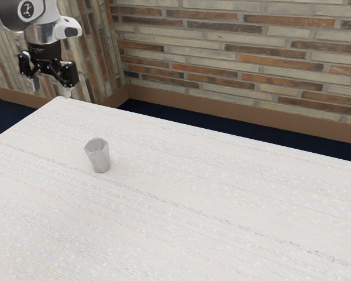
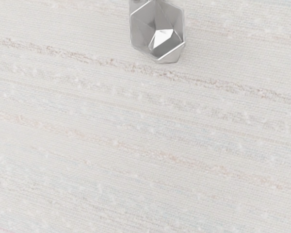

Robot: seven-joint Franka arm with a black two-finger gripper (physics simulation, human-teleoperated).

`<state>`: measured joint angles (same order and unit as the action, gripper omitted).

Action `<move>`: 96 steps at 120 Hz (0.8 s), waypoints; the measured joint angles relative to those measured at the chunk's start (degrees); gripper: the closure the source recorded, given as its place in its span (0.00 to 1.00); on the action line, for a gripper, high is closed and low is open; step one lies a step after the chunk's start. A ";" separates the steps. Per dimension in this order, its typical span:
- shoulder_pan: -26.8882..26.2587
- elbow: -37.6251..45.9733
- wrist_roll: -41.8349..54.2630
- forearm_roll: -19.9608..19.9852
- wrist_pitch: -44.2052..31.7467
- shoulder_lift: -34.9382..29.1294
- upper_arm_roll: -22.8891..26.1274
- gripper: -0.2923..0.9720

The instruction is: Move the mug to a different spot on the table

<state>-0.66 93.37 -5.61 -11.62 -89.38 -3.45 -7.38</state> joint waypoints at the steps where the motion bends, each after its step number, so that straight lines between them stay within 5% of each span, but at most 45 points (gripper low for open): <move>1: -0.03 0.01 -0.04 0.00 0.00 0.01 0.00 0.23; 36: 1.88 0.81 -2.51 0.54 -5.28 5.66 -0.45 0.23; 67: 5.56 0.76 -14.28 7.32 -12.82 15.18 -0.66 0.23; 96: 7.10 0.62 -22.59 9.34 -18.89 20.89 -0.70 0.23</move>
<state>6.43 93.99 -28.20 -2.28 -108.27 17.44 -8.08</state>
